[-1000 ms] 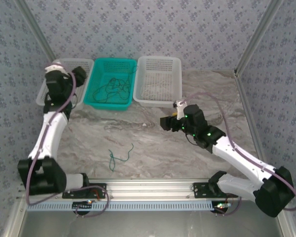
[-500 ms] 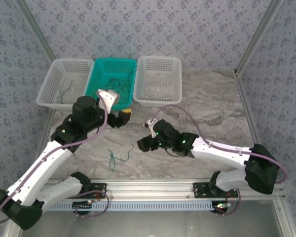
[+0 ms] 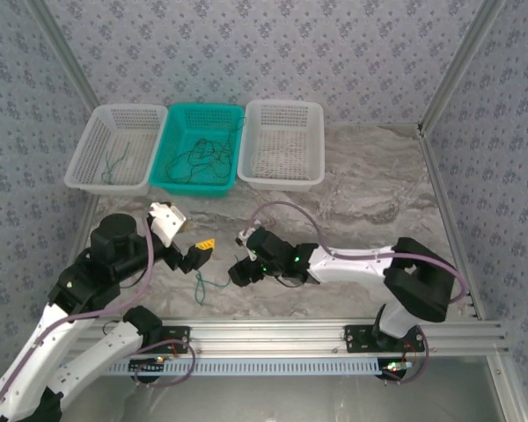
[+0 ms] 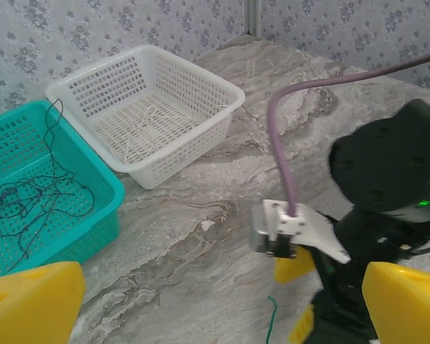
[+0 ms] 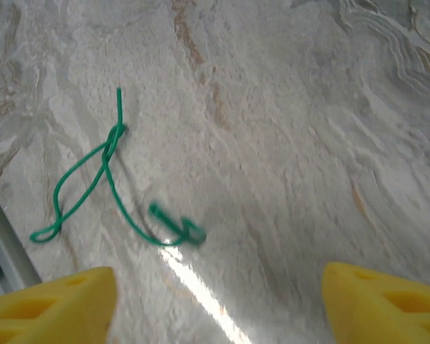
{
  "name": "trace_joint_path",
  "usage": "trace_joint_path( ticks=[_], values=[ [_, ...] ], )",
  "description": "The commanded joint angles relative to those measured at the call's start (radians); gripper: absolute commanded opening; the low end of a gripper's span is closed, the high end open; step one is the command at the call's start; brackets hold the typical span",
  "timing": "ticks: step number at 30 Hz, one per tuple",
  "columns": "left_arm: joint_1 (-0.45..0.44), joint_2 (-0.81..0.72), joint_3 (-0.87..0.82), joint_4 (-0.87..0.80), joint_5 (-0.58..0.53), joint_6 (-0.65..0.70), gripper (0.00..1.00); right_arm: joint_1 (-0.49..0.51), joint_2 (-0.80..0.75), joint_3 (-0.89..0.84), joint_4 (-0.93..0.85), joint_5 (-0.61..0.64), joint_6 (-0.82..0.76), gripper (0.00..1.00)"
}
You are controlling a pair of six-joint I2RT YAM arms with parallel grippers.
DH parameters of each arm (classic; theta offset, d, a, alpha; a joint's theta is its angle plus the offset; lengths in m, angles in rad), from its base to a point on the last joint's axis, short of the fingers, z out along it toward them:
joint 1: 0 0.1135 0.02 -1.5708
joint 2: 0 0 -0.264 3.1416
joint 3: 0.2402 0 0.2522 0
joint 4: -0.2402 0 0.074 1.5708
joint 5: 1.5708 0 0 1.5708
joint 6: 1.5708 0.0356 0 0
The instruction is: Untangle the cables
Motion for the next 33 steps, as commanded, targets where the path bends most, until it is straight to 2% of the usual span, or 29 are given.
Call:
trace_joint_path(
  ticks=[1, 3, 4, 10, 16, 20, 23, 25, 29, 33],
  values=[
    [-0.007, 0.014, -0.017, -0.010, 0.032, 0.026, 0.99, -0.024, 0.091, 0.060, 0.151, -0.082, -0.005, 0.54],
    [-0.006, 0.019, -0.009, -0.018, 0.029, 0.025, 0.99, -0.032, 0.130, 0.074, 0.193, -0.103, 0.010, 0.07],
    [-0.005, 0.019, -0.006, -0.019, 0.028, 0.020, 0.99, -0.036, 0.134, 0.078, 0.201, -0.112, 0.013, 0.00],
    [-0.007, 0.029, -0.024, 0.046, 0.053, -0.072, 0.99, -0.089, -0.004, 0.013, 0.235, -0.114, 0.053, 0.00],
    [-0.006, 0.099, -0.056, 0.206, -0.012, -0.289, 0.99, -0.171, -0.194, 0.018, 0.097, -0.126, 0.026, 0.00],
    [0.003, 0.206, 0.023, 0.154, -0.165, -0.480, 0.99, -0.202, -0.312, 0.019, 0.016, -0.126, -0.043, 0.00],
    [0.049, 0.304, 0.106, 0.070, -0.169, -0.596, 0.99, -0.206, -0.386, 0.009, -0.016, -0.131, -0.105, 0.00],
    [0.100, 0.356, 0.134, 0.043, -0.126, -0.683, 0.99, -0.212, -0.423, -0.002, -0.028, -0.121, -0.115, 0.00],
    [0.170, 0.429, 0.125, 0.078, 0.058, -0.768, 0.99, -0.220, -0.465, -0.018, -0.033, -0.093, -0.118, 0.00],
    [0.196, 0.486, 0.100, 0.143, 0.213, -0.813, 0.87, -0.224, -0.484, -0.025, -0.027, -0.046, -0.138, 0.00]
  ],
)
